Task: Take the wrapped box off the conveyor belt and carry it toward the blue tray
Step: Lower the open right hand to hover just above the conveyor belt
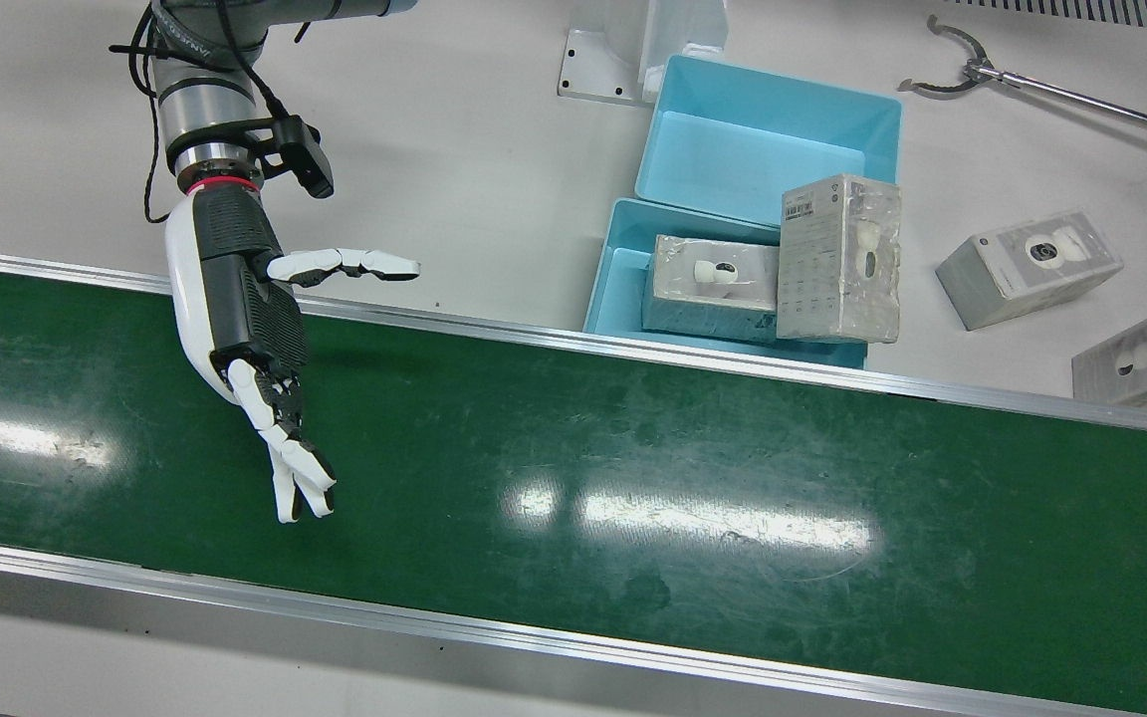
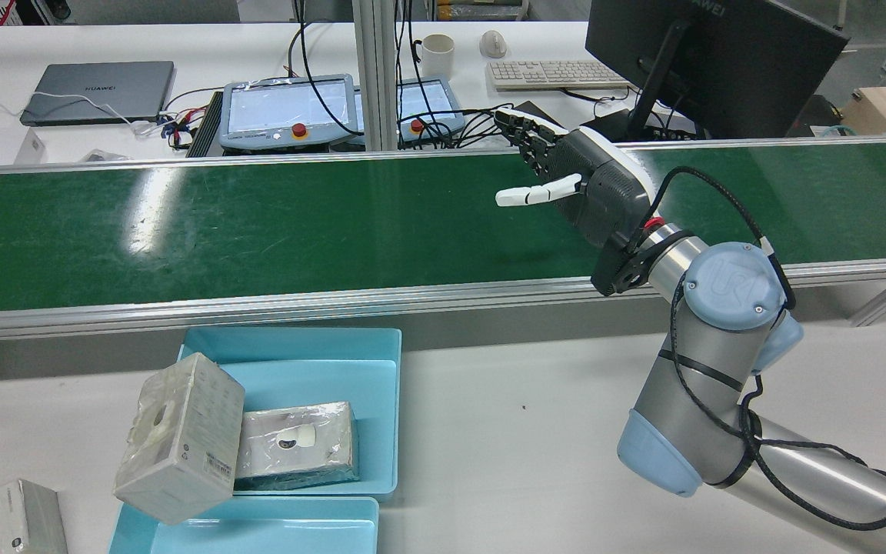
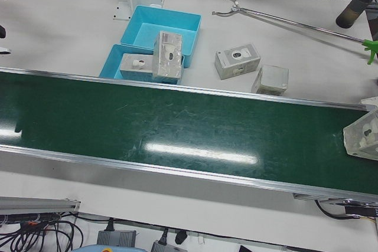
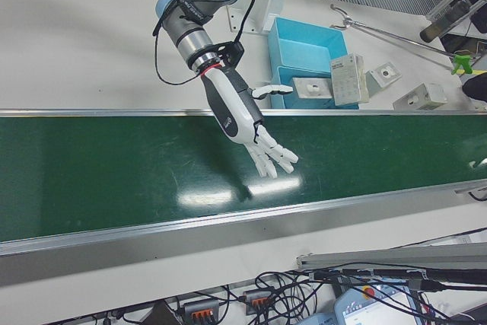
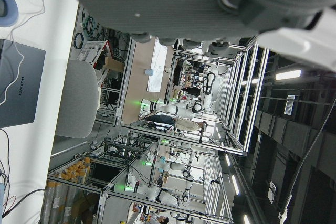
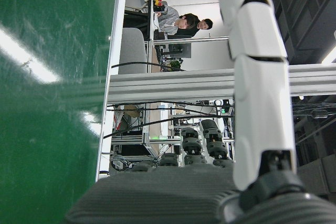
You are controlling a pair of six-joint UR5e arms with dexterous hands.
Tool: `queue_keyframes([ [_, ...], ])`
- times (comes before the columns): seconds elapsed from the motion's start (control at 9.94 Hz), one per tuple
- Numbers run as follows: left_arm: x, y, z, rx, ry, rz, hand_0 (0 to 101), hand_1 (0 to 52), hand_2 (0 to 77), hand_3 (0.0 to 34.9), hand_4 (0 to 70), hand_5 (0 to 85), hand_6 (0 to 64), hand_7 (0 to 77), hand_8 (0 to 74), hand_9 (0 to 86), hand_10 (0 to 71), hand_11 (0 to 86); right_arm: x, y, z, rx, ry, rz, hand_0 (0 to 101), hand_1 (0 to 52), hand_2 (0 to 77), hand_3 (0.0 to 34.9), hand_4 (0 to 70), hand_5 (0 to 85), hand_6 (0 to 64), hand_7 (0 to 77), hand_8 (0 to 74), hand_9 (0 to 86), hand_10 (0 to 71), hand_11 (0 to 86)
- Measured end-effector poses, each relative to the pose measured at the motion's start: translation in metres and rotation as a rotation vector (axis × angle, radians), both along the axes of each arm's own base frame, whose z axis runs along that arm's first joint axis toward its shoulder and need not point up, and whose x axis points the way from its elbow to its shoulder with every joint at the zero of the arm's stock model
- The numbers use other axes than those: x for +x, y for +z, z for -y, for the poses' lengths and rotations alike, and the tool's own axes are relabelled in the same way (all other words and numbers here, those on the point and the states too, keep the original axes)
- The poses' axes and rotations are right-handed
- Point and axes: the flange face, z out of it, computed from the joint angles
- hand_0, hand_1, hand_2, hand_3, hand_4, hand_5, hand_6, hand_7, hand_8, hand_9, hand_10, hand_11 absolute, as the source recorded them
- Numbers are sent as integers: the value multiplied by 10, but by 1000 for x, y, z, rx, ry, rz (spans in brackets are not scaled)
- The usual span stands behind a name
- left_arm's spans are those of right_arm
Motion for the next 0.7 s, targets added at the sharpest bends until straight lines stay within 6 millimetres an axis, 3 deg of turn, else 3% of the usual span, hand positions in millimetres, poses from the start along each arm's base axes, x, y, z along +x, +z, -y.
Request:
queue_keyframes([
  [0.5,0,0,0,0,0,0,0,0,5,0,0,11,5,5,5,0,5,5,9,7,3,-7,13,-1,498,191,142,0,82,125,22,16,0,33,0,5],
  [0.7,0,0,0,0,0,0,0,0,11,0,0,11,5,5,5,5,5,5,10,8,3,-8,13,0,498,175,109,0,33,104,0,16,5,33,0,5],
])
